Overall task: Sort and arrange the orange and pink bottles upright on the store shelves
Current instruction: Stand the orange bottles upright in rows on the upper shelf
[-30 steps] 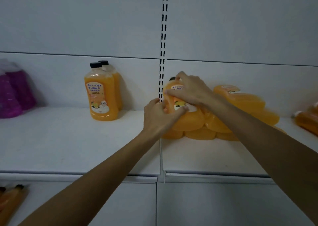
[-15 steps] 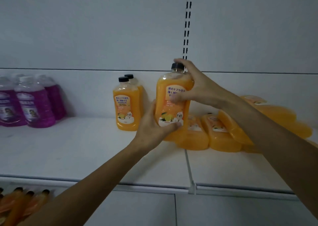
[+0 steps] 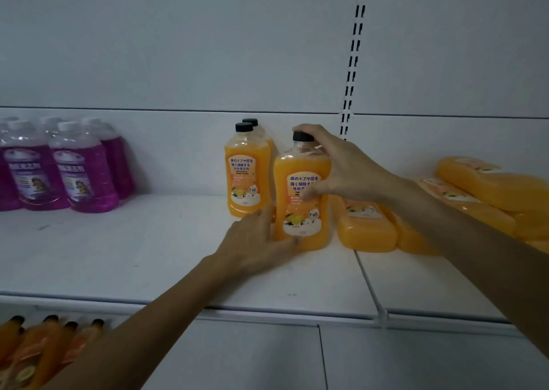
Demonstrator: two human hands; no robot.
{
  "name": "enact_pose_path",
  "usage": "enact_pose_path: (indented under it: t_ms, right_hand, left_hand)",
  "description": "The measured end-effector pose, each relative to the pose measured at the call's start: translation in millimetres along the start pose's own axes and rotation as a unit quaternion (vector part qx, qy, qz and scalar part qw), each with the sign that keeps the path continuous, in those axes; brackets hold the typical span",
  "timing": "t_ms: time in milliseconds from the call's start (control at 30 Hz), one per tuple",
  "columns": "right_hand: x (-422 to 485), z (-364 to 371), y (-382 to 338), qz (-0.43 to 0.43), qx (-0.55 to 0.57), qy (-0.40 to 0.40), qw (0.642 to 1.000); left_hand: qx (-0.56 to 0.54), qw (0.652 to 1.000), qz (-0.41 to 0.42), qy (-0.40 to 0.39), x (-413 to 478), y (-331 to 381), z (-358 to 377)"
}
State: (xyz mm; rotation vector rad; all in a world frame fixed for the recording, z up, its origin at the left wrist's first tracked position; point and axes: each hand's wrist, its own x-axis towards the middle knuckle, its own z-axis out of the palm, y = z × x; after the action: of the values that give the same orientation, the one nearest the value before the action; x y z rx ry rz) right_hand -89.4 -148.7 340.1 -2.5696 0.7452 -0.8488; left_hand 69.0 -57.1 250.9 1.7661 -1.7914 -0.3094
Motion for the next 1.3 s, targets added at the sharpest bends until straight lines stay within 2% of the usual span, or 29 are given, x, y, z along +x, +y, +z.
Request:
enact_pose_path:
  t_ms: [67, 100, 300, 533, 733, 933, 1033, 1167, 1300]
  right_hand:
    - [6.2, 3.3, 3.8, 0.006, -0.029, 0.007, 1.000]
    - [10.0, 5.0, 5.8, 0.015, -0.046, 0.015, 0.999]
    - [36.3, 20.4, 16.3, 0.068, -0.124, 0.062, 0.988]
    - [61.9, 36.0, 31.9, 0.099, -0.158, 0.110, 0.976]
    - [79.3, 43.9, 44.3, 0.102, -0.167, 0.125, 0.973]
    - [79.5, 40.8, 46.1, 0.107, -0.232, 0.128, 0.958]
    - [76.7, 38.3, 46.3, 0.098, -0.212, 0.101, 0.967]
    - [57.1, 17.3, 55.5, 0.114, -0.044, 0.077, 0.990]
    - [33.1, -6.9, 75.8, 0.163, -0.093, 0.042, 0.981]
  left_hand:
    - [0.125, 0.992, -0.002, -0.035, -2.8, -10.3, 0.9]
    - [0.148, 0.988, -0.001, -0.042, -3.7, -12.6, 2.6]
    - [0.192, 0.980, 0.006, -0.049, -1.9, -11.5, 3.2]
    - [0.199, 0.978, 0.012, -0.059, 0.2, -14.8, 4.4]
    - [0.196, 0.979, 0.019, -0.059, -0.3, -14.0, 4.2]
    - [0.201, 0.977, 0.015, -0.065, -0.8, -13.3, 3.8]
    - [0.204, 0.976, 0.011, -0.077, -1.0, -11.4, 2.2]
    - [0.183, 0.980, 0.000, -0.073, -0.1, -9.0, 1.1]
    - [0.152, 0.987, 0.019, -0.043, 9.4, 10.4, 5.8]
